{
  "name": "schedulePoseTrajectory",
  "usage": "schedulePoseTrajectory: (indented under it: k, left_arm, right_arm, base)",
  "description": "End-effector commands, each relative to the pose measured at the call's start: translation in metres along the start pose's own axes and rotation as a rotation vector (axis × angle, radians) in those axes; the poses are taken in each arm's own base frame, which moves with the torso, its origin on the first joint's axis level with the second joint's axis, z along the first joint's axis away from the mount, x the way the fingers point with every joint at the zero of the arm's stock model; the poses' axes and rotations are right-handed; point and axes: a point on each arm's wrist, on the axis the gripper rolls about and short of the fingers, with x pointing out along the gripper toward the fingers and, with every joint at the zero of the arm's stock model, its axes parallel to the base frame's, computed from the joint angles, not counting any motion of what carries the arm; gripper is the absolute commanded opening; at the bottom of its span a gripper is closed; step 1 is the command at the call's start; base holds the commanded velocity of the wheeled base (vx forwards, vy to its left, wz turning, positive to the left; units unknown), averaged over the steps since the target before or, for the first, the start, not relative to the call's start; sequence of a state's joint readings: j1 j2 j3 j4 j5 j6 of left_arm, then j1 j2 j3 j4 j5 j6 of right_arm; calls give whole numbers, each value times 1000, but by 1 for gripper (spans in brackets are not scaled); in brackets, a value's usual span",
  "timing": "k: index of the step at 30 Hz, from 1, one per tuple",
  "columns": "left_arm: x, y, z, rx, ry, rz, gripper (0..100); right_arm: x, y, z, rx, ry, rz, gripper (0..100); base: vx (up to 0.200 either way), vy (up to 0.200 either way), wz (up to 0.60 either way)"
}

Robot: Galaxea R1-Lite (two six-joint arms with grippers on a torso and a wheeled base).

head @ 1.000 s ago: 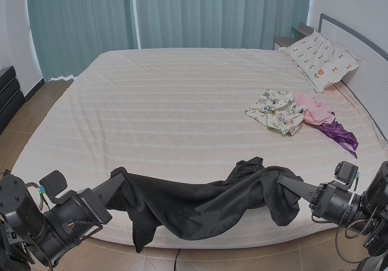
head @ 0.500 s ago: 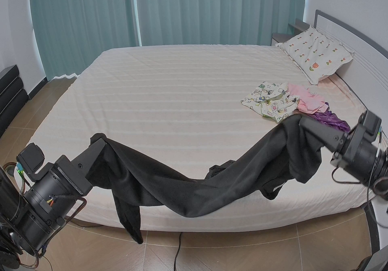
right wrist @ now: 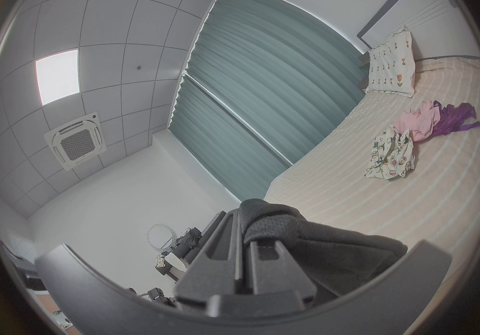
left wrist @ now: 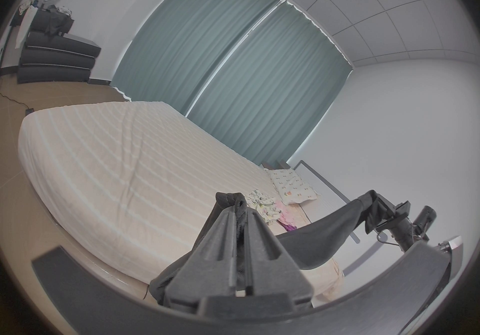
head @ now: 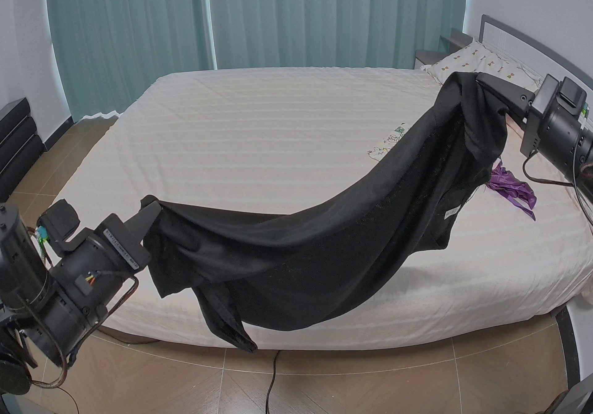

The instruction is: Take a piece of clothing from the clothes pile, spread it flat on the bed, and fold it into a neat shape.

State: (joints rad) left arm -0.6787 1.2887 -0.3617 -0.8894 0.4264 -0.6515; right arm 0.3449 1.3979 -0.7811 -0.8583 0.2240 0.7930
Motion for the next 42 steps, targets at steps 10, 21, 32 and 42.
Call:
schedulePoseTrajectory:
  k: [10,21,32,42]
  left_arm:
    - [79,9,-13,-31,47,124,0]
    - [131,44,-13,-54,53,229,0]
    - [181,86,-42,-50,145,309,0]
    - [218,116,-78,-35,206,381,0]
  right_arm:
    - [59,-58,-29,34,68,-135,0]
    - [98,-95,-44,24,32,-152,0]
    - [122,-136,-70,39,80,-225,0]
    - [138,-177,-101,56,133,-294,0]
  base:
    - [160,0,0]
    - [200,0,0]
    - [200,0,0]
    - [120,0,0]
